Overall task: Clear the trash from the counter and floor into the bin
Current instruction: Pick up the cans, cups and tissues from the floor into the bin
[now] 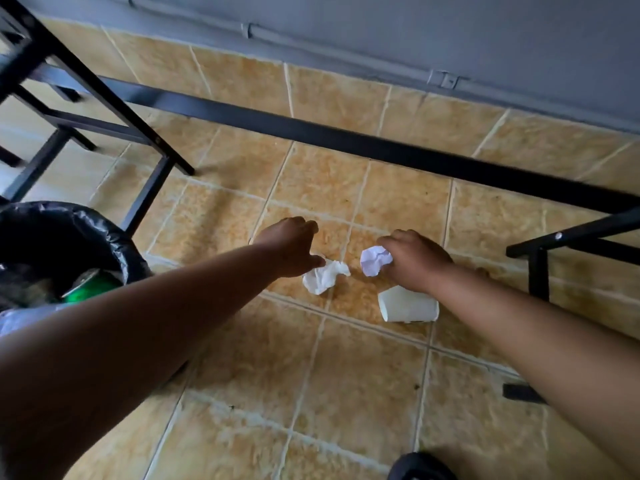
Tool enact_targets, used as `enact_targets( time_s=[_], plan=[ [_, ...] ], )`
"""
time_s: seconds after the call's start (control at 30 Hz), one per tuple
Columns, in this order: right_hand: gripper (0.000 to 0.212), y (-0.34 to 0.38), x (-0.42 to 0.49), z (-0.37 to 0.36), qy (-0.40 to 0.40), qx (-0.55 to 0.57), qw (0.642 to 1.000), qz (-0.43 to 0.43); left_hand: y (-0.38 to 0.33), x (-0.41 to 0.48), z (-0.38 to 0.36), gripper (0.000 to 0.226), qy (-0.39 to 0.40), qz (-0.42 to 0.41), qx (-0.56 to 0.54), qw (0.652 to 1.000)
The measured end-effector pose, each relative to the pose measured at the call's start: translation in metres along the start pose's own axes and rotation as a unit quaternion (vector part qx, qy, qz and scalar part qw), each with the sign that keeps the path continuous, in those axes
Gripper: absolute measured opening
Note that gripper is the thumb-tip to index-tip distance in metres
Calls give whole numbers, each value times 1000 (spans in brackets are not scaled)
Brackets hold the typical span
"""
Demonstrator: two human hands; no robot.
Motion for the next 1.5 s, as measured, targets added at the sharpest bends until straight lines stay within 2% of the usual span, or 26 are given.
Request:
enact_targets(
  time_s=[0.07,0.3,0.47,0.57,0.77,0.93,1.0,1.13,1.37,1.5],
  plan=[
    [24,-3,7,-5,17,-8,1000,-1,-1,7,-14,70,11,0,1,1000],
    [52,-3,25,-21,58,-31,997,30,4,21,-51,78,43,-7,38,998],
    [38,1,31,-29,57,-52,996,53,8,26,-65,76,58,-22,57,996],
    [38,1,31,-27,34,-54,996,54,12,27,-71,68,56,-19,66,996],
    [41,-3,16,-7,-23,21,998,56,15,22,-74,31,43,-6,81,996],
    [52,-21,-20,11,0,66,996,63,14,18,-70,26,33,-12,57,998],
    [52,-27,-37,8,34,58,995,76,13,17,-66,26,26,-17,53,998],
    [38,-34,-59,-17,84,27,990,114,9,13,-59,25,18,-24,47,998],
    [29,-34,-60,-42,28,-80,983,162,0,6,-56,25,18,-40,51,998],
    [42,-31,-56,-47,36,-119,977,174,1,2,-54,25,17,-35,48,998]
  ],
)
Point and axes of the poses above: each hand's wrist, its own x-axis towards the middle knuckle, its own z-axis out of the back of the hand, y = z × x, the point moved 2 cm from there along x, towards the middle knuckle, and after that the axes turned 2 degrees about -x, right-handed, at the moved point
